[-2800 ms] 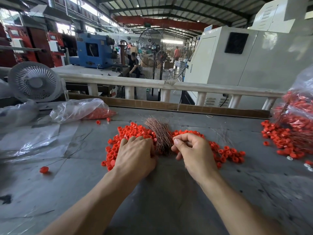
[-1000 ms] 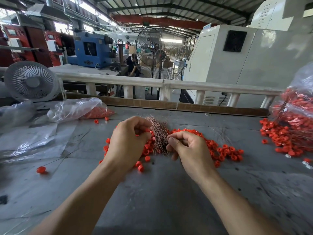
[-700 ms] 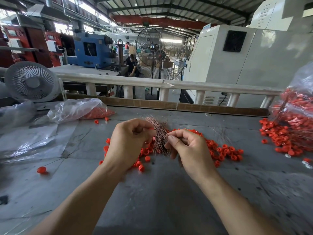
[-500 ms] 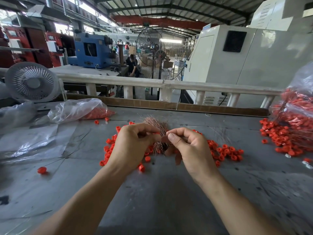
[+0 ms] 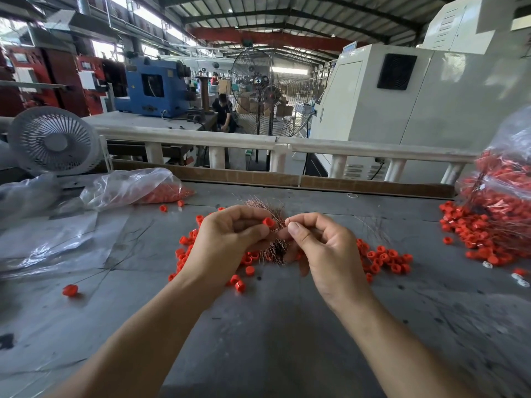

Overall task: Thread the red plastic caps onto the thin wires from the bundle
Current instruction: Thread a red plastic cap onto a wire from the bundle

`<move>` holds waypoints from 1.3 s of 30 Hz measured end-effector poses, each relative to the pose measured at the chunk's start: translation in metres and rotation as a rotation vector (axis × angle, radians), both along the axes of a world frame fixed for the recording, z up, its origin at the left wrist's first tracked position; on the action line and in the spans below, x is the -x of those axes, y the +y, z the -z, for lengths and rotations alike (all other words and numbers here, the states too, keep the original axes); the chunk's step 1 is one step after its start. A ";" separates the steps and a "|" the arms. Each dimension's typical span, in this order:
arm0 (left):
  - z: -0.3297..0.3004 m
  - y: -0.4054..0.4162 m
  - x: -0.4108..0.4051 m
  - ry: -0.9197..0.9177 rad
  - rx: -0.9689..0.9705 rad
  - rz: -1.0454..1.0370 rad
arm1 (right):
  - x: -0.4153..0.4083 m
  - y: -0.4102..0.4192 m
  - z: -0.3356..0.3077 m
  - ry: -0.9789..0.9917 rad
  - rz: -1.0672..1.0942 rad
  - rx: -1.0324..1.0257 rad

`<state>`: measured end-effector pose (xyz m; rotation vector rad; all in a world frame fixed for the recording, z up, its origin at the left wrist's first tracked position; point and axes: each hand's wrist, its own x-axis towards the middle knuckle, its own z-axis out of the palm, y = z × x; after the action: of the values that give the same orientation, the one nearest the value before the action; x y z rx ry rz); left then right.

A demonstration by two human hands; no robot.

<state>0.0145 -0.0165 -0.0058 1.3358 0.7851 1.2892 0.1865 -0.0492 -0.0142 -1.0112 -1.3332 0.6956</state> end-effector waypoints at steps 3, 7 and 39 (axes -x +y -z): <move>-0.001 0.001 0.000 -0.090 0.051 0.020 | 0.000 -0.001 0.000 0.004 0.018 -0.005; -0.001 0.002 0.000 -0.107 0.074 0.065 | 0.001 -0.002 0.000 -0.013 0.039 -0.010; 0.004 -0.002 0.000 0.205 -0.040 0.039 | 0.003 -0.005 -0.001 -0.168 0.074 0.041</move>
<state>0.0147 -0.0181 -0.0102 1.5248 0.8727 1.1547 0.1831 -0.0538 -0.0128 -1.1665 -1.4236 0.5944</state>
